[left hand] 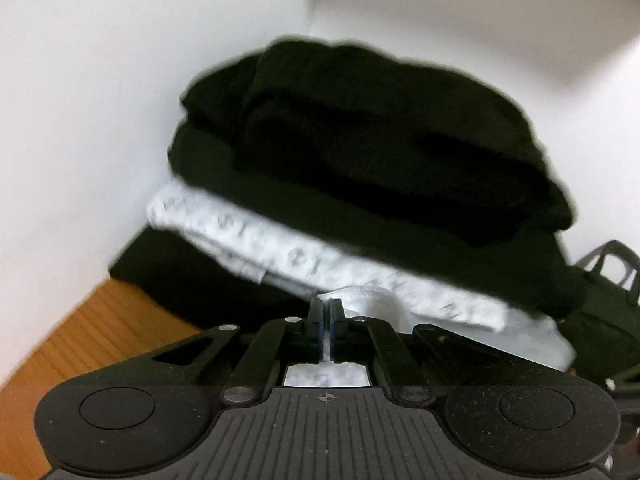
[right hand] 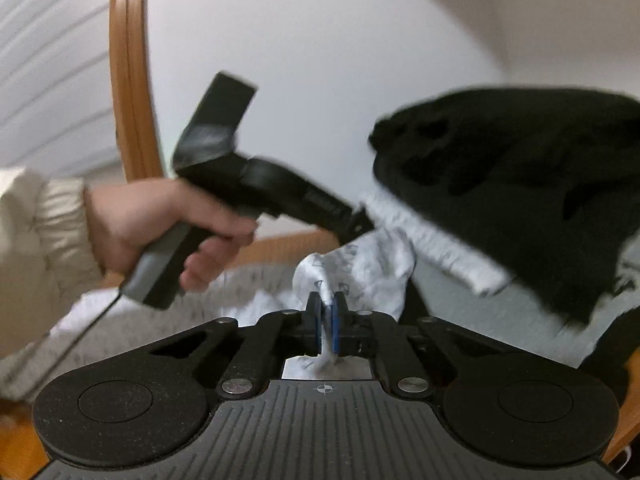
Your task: Fold clothes
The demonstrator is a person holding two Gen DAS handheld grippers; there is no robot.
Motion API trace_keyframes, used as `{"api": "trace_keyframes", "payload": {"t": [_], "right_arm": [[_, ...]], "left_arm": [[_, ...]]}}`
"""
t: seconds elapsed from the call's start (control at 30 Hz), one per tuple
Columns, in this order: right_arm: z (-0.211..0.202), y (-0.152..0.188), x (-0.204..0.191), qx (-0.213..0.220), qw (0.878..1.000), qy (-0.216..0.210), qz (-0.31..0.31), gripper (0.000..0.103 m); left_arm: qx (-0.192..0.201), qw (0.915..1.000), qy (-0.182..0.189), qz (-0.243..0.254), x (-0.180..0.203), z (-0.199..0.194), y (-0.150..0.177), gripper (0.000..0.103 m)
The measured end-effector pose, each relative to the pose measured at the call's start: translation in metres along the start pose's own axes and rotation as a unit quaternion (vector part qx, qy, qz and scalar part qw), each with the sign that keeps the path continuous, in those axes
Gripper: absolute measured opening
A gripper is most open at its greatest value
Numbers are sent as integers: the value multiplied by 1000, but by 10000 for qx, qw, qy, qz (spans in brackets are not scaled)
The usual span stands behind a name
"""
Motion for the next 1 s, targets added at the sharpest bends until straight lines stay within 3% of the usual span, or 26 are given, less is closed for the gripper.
{"api": "trace_keyframes", "payload": {"t": [0.3, 0.47, 0.63, 0.77, 1.0], "right_arm": [[-37, -73, -50, 781, 9951, -588, -175, 6], [-37, -113, -116, 1153, 9859, -1139, -427, 6], [-33, -142, -201, 1407, 9687, -1951, -617, 6], [-22, -155, -291, 1450, 9509, -2613, -804, 6], [-21, -159, -308, 1154, 9223, -3422, -1378, 6]], "left_arm": [[1009, 9943, -226, 274, 3, -133, -48, 2], [1413, 9869, -654, 430, -1, -235, -45, 2], [1752, 9748, -1285, 510, -5, -342, -27, 2], [1972, 9651, -1676, 397, -16, -422, -2, 2], [2203, 9473, -2322, -153, -61, -541, 67, 2]]}}
Point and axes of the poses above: each gripper's, at about its wrist camera, not at the fingertips, and z roughly the way its jaws point, x to its right, y to its underside, the point moved 2 cm from there along z, roughly the way its jaws point, and after that the axes turned 2 degrees about -z, right-handed, at the moved point
